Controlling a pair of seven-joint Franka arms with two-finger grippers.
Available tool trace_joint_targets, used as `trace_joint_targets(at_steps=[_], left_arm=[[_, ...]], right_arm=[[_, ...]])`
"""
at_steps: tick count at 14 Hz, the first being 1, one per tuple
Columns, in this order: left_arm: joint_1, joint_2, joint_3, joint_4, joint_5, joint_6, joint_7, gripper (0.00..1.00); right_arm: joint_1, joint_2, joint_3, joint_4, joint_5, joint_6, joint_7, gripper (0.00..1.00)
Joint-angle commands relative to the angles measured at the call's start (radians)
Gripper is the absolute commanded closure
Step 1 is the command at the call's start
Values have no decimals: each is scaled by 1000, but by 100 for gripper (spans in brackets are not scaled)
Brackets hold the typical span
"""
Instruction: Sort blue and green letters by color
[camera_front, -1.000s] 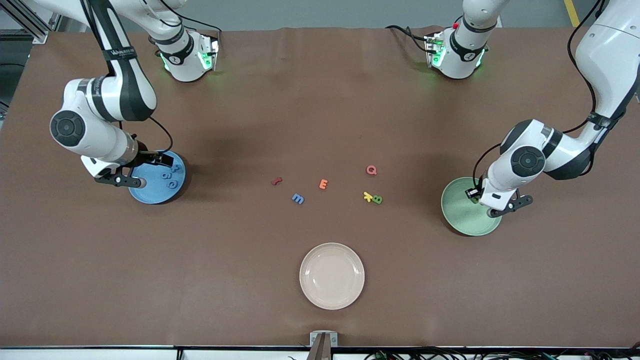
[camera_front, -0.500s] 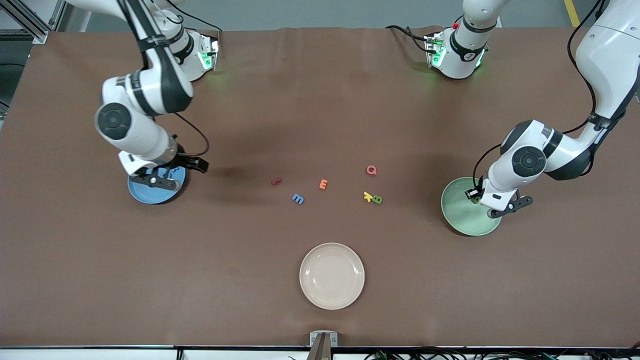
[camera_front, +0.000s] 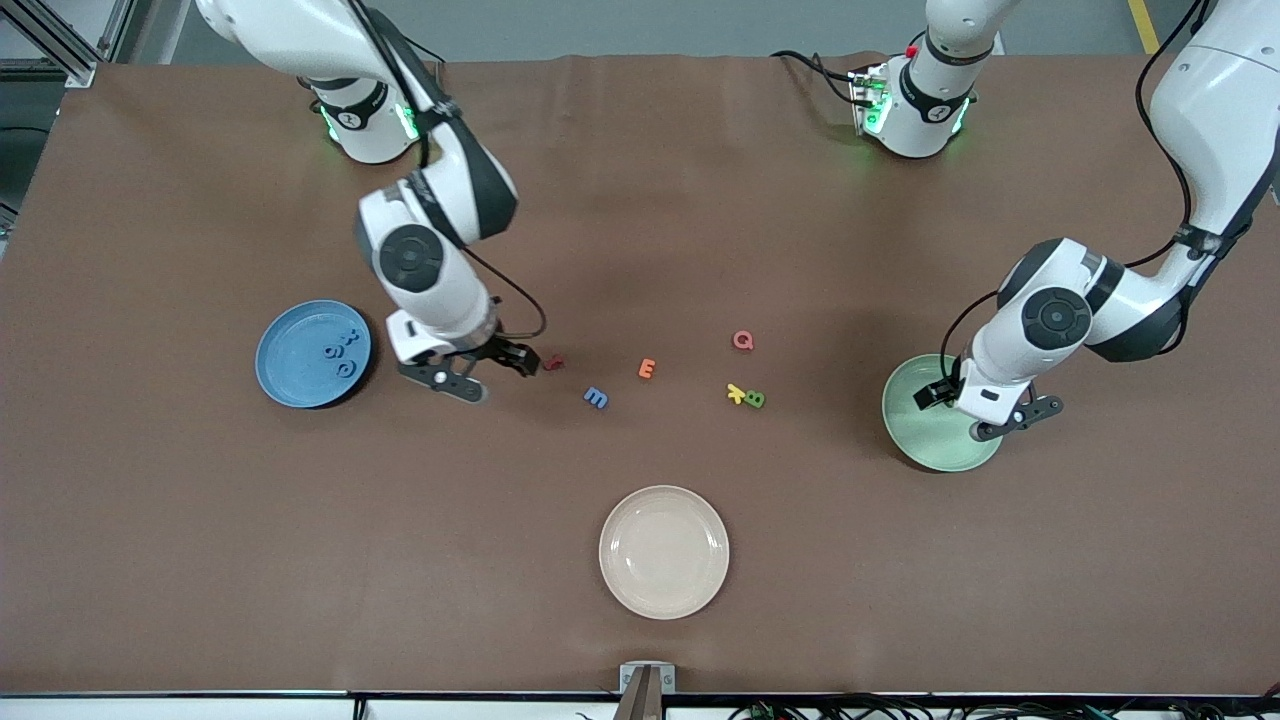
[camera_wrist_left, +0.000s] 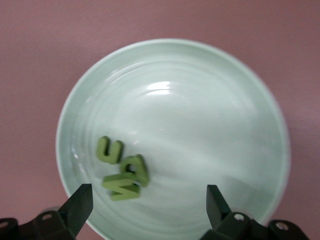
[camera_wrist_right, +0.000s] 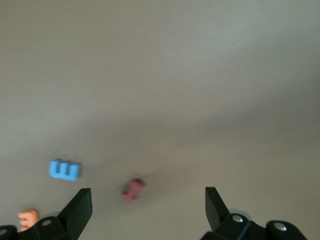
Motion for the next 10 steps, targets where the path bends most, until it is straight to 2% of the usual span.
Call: trace_joint_targets(at_steps=[1,3,6,10], left_arm=[[-29,-3,-55,33,6,-7,-97,0],[-124,0,-55,71,-31,-13,-212,1],[-261,14,-39,122,-69,-13,-393,2],[-446,67,36,195,-69,-12,-612,5]], right_arm=[[60,146,-13,163,1,0,95,0],[88,223,-13,255,-4,-4,133,0],[111,287,-14,326,-4,-4,140,0],[124,365,-16,419,-6,-4,167,0]])
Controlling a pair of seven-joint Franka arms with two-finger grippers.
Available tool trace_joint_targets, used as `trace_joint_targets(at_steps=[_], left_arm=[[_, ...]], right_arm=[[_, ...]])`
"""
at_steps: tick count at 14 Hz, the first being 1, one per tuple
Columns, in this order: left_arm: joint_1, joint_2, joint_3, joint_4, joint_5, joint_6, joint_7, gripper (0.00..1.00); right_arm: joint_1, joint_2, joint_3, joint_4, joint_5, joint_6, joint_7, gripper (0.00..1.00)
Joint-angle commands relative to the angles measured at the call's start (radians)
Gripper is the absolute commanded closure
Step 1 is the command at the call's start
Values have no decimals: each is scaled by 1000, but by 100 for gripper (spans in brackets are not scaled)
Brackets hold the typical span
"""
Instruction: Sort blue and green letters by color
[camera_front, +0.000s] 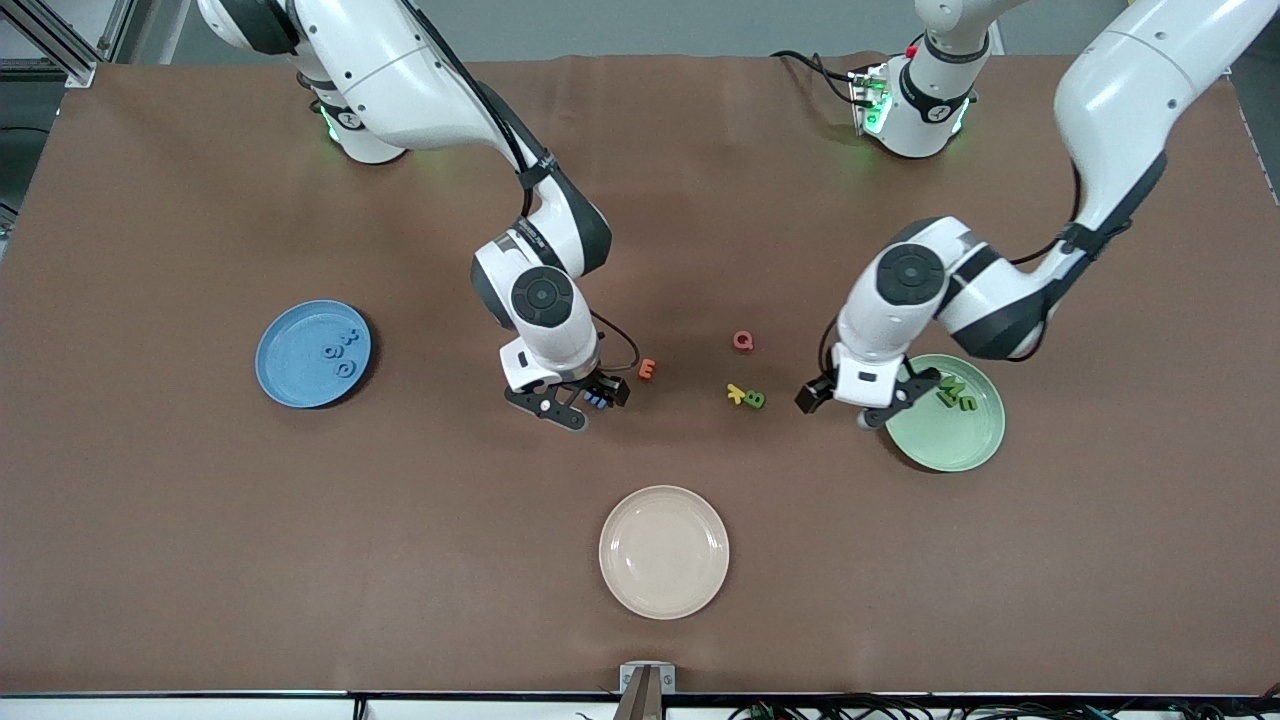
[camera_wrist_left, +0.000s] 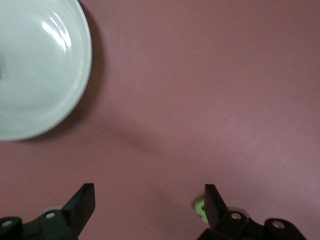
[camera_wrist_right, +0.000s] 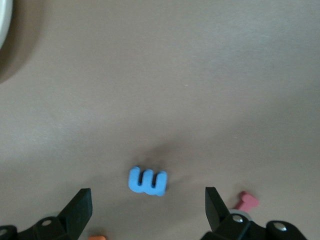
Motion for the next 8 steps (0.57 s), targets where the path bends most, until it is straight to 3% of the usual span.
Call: trace_joint_targets(at_steps=[1,4,8], left_arm=[[-140,70,76,96,-9,-9,-143,7],[-302,110,185,178,-10,-9,-289,14],[-392,145,245,228,-10,-7,-426,26]], right_arm=[[25,74,-16,93,-4,-22,27,0],[25,88,-16,97,-22,-23,32,0],[25,98,-15,96,-56,-29,70,0]])
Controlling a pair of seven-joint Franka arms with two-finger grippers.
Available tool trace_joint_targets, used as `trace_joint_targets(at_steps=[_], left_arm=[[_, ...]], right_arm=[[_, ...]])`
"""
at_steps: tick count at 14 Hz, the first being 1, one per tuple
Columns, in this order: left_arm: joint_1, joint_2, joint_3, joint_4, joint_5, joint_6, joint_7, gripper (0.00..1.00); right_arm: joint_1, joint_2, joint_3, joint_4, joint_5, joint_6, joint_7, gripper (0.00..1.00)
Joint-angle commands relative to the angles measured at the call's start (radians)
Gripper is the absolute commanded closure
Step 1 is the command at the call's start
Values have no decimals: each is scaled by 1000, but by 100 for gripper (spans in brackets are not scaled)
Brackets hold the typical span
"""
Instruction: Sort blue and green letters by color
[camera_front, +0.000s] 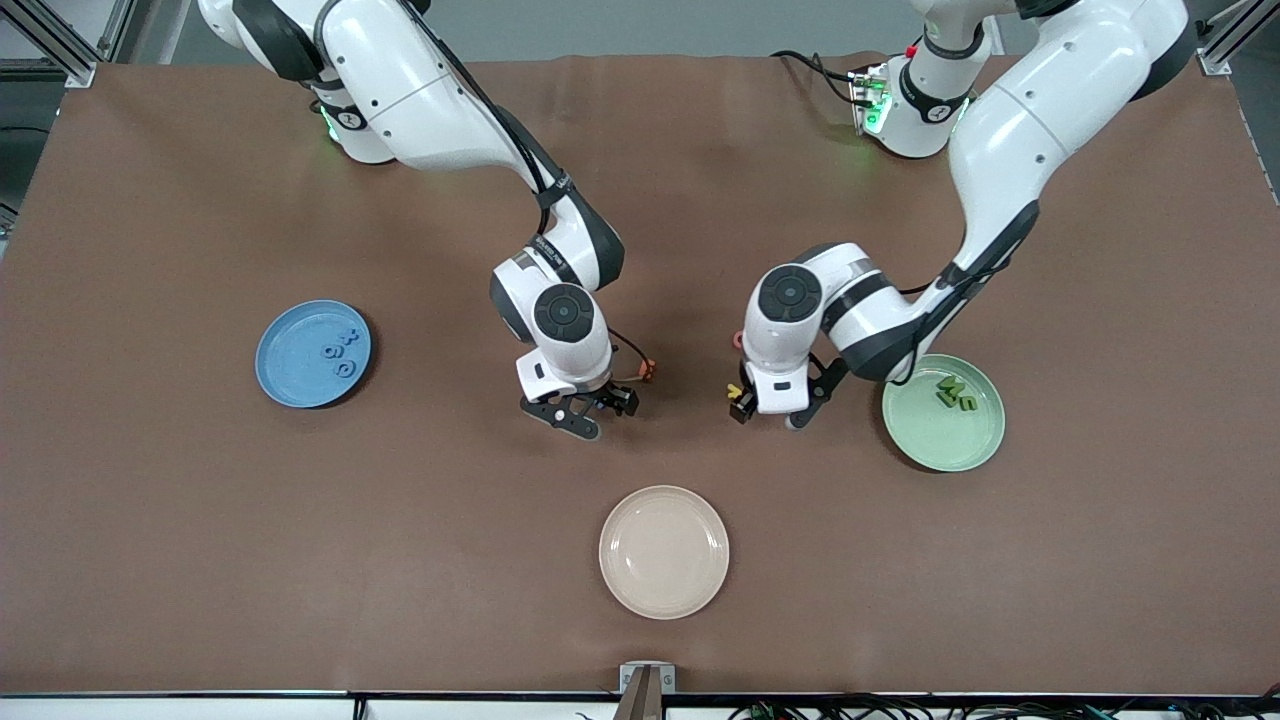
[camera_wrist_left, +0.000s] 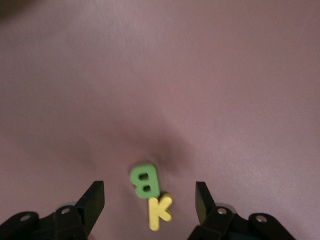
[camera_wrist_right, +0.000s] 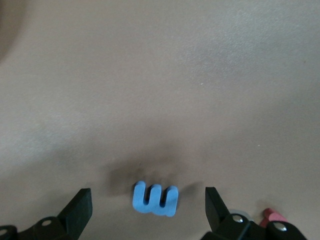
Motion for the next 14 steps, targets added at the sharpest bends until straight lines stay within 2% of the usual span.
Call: trace_joint_targets(at_steps=[1,5,9,10,12,13,14], left_arm=[[-25,17,24,34,-9,-7,-44,28],[-24,35,35,26,-9,-7,-71,34],[-24,46,37,26,-8,-7,-89,35],[-24,46,37,25,-8,-7,-94,39],[-24,52,37,25,-8,-7,-95,47],[-24,58,37,25,-8,-7,-94,55],[-24,60,38,25,-8,-7,-92,68]], right_arm=[[11,16,-10,33,-25,-25,34,0],[11,28,-10,31,-26,-22,67,8],[11,30,-10,31,-26,-23,67,26],[11,30,-10,31,-25,-23,67,30],[11,31,-10,31,-25,-23,67,41],[10,31,-10,31,-25,-23,67,49],[10,31,-10,31,-25,-22,67,57]])
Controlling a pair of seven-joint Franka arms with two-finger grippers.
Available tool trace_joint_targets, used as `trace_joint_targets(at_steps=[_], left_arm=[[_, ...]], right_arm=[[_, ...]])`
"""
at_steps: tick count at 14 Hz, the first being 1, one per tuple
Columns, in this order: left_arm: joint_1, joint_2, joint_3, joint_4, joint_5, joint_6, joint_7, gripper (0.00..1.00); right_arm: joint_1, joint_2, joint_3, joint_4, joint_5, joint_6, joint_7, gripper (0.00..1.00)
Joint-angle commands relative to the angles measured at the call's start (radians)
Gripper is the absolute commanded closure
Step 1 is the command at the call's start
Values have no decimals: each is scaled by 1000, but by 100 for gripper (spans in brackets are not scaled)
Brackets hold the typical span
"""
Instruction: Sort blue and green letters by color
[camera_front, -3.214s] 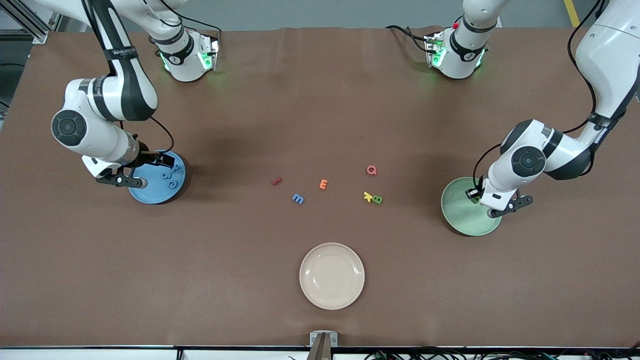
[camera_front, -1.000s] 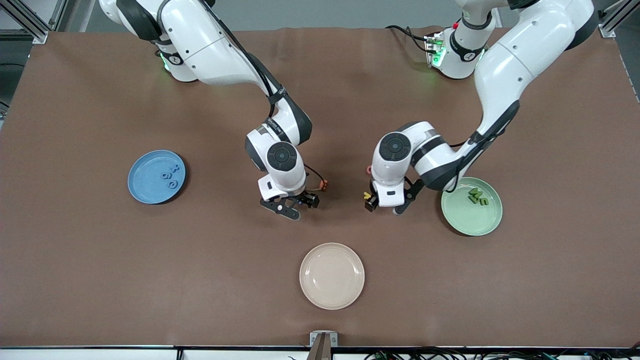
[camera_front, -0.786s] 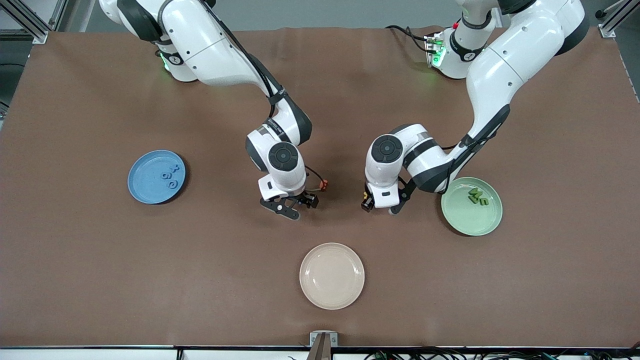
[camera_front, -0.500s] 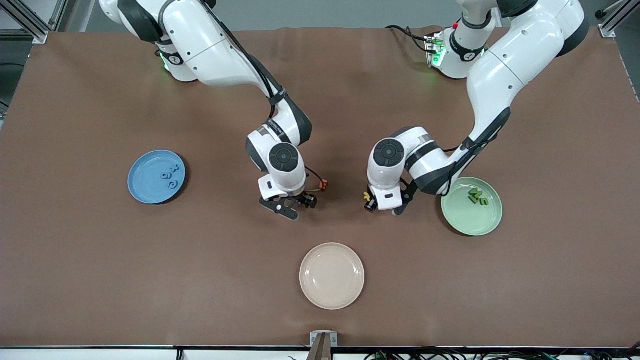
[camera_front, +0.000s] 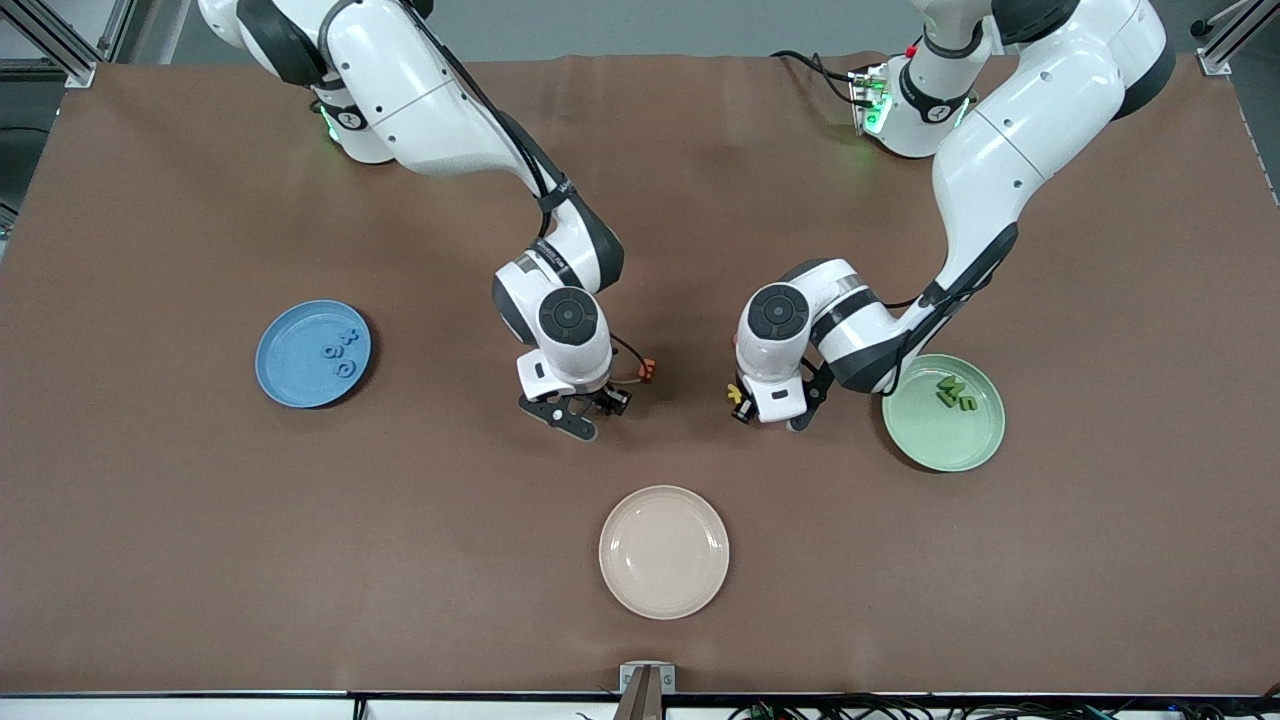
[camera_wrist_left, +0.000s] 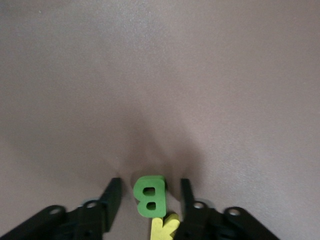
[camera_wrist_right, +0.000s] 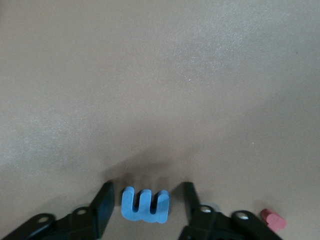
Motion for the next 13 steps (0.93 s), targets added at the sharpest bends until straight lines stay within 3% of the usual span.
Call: trace_joint_targets(at_steps=[1,2,4,9,11,13], left_arm=[[-4,14,4,7,-8,-8,0,82],[-4,11,4,7,-8,-9,5,95],[3,-3,4,10,-5,-12,20,100],[61,-79,-11,21,-9,-110,135,100],[155,-84,-80,19,-12,-118,208,100],[280,-83,-176,16,-12,-150,306,100]], right_arm=[[9,19,-9,28,-13,-15,23,68],[9,19,-9,28,-11,-17,23,78],[7,17,-9,30,-10,-22,23,95],[-63,-62,-8,22,-7,-181,-71,97],[-112,-114,-8,10,-4,-277,-159,97],[-170,-217,-8,-103,-5,-284,-290,97]])
